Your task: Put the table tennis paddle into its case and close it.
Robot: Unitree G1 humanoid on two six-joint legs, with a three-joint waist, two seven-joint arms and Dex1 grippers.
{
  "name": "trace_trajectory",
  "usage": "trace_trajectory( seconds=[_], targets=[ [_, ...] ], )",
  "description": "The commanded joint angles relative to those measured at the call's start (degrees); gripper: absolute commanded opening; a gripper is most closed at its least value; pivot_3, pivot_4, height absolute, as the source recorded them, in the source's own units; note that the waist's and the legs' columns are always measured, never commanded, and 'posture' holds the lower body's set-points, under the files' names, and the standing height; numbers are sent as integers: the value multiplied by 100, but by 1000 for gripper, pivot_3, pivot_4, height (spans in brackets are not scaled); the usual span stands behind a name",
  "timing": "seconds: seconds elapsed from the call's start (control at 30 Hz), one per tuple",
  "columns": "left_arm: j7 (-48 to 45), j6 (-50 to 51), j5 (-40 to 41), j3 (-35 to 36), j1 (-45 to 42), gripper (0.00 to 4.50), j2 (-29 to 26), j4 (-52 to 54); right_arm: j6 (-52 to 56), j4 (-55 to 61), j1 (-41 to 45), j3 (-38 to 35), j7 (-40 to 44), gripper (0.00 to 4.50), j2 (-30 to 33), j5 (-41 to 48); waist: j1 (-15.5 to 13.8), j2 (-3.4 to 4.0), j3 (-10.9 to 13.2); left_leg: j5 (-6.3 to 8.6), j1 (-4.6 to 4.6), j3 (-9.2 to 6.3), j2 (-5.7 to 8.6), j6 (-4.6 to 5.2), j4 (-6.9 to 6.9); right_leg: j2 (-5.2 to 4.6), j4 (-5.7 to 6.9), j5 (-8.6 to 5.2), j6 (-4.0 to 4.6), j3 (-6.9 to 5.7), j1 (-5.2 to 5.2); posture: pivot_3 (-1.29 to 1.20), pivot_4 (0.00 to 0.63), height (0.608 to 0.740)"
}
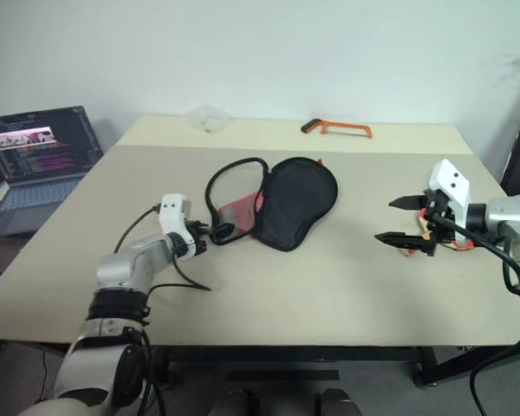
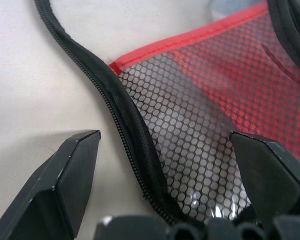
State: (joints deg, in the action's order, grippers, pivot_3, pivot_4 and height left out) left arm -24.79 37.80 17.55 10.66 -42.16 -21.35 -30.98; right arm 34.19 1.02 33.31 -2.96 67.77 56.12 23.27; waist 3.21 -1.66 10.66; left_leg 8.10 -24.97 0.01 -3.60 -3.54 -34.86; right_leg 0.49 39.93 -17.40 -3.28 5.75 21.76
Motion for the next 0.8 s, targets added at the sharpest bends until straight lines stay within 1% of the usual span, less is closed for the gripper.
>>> trace_trajectory(
  seconds=[0.03, 0.1, 0.23, 0.27, 0.37, 0.43, 0.6, 0.73, 0.8],
  targets=[
    [293, -9, -106, 39, -160, 4137, 80, -268, -32, 150, 173, -54, -27, 4500, 40, 0, -8, 0, 0, 0, 1, 0, 2, 0, -3, -2, -2, 2, -4, 0, -3, 0, 150, 740],
    [403, 17, -117, 55, -189, 3584, 108, -325, -35, 152, 187, -52, -32, 4500, 51, 3, 2, 0, 0, -1, 2, 3, 4, 0, -3, -3, -5, 10, -9, 5, -3, 0, 150, 740],
    [434, 12, -97, 62, -229, 2105, 185, -286, -35, 152, 209, -42, -51, 4500, 37, 1, 0, 0, 0, -1, 3, 2, 3, 1, -2, -3, -5, 9, -8, 4, -2, 0, 150, 740],
    [432, 28, -81, 62, -252, 1793, 214, -238, -35, 152, 217, -35, -61, 4500, 22, 0, -5, 0, 0, -2, 3, 2, 4, 1, -2, -3, -5, 8, -7, 4, -3, 0, 150, 740],
    [412, 105, 2, 50, -259, 671, 341, 36, -40, 139, 238, -14, -85, 4500, -13, -4, -26, 0, 0, -1, -2, 2, 4, 1, 2, -4, -17, 7, -6, 2, -3, 0, 150, 740],
    [413, 205, 54, 34, -195, 55, 434, 321, -35, 150, 230, -18, -103, 4500, -27, -1, -41, 0, 0, -1, -7, 1, 4, 1, 4, -4, -28, 7, -6, 0, -3, 0, 150, 740],
    [602, 542, 101, -109, -54, 55, 802, 1197, -29, 173, 189, -70, -172, 4500, -39, 18, -42, -1, 0, 1, -27, 0, 2, 0, 9, -4, -55, 11, -11, -2, 2, 0, 150, 740],
    [900, 530, -43, -210, -121, 55, 1009, 1413, -33, 183, 172, -80, -209, 4500, -36, 29, -44, -1, 0, 1, -32, -4, 3, 0, 12, -4, -63, 12, -12, -4, 3, 0, 150, 740],
    [1154, 359, -195, -245, -254, 55, 1073, 1376, -29, 181, 175, -99, -248, 4500, -46, 29, -40, -1, 1, 1, -32, -4, 3, 0, 12, -4, -63, 13, -13, -4, 3, 0, 150, 740]
  ],
)
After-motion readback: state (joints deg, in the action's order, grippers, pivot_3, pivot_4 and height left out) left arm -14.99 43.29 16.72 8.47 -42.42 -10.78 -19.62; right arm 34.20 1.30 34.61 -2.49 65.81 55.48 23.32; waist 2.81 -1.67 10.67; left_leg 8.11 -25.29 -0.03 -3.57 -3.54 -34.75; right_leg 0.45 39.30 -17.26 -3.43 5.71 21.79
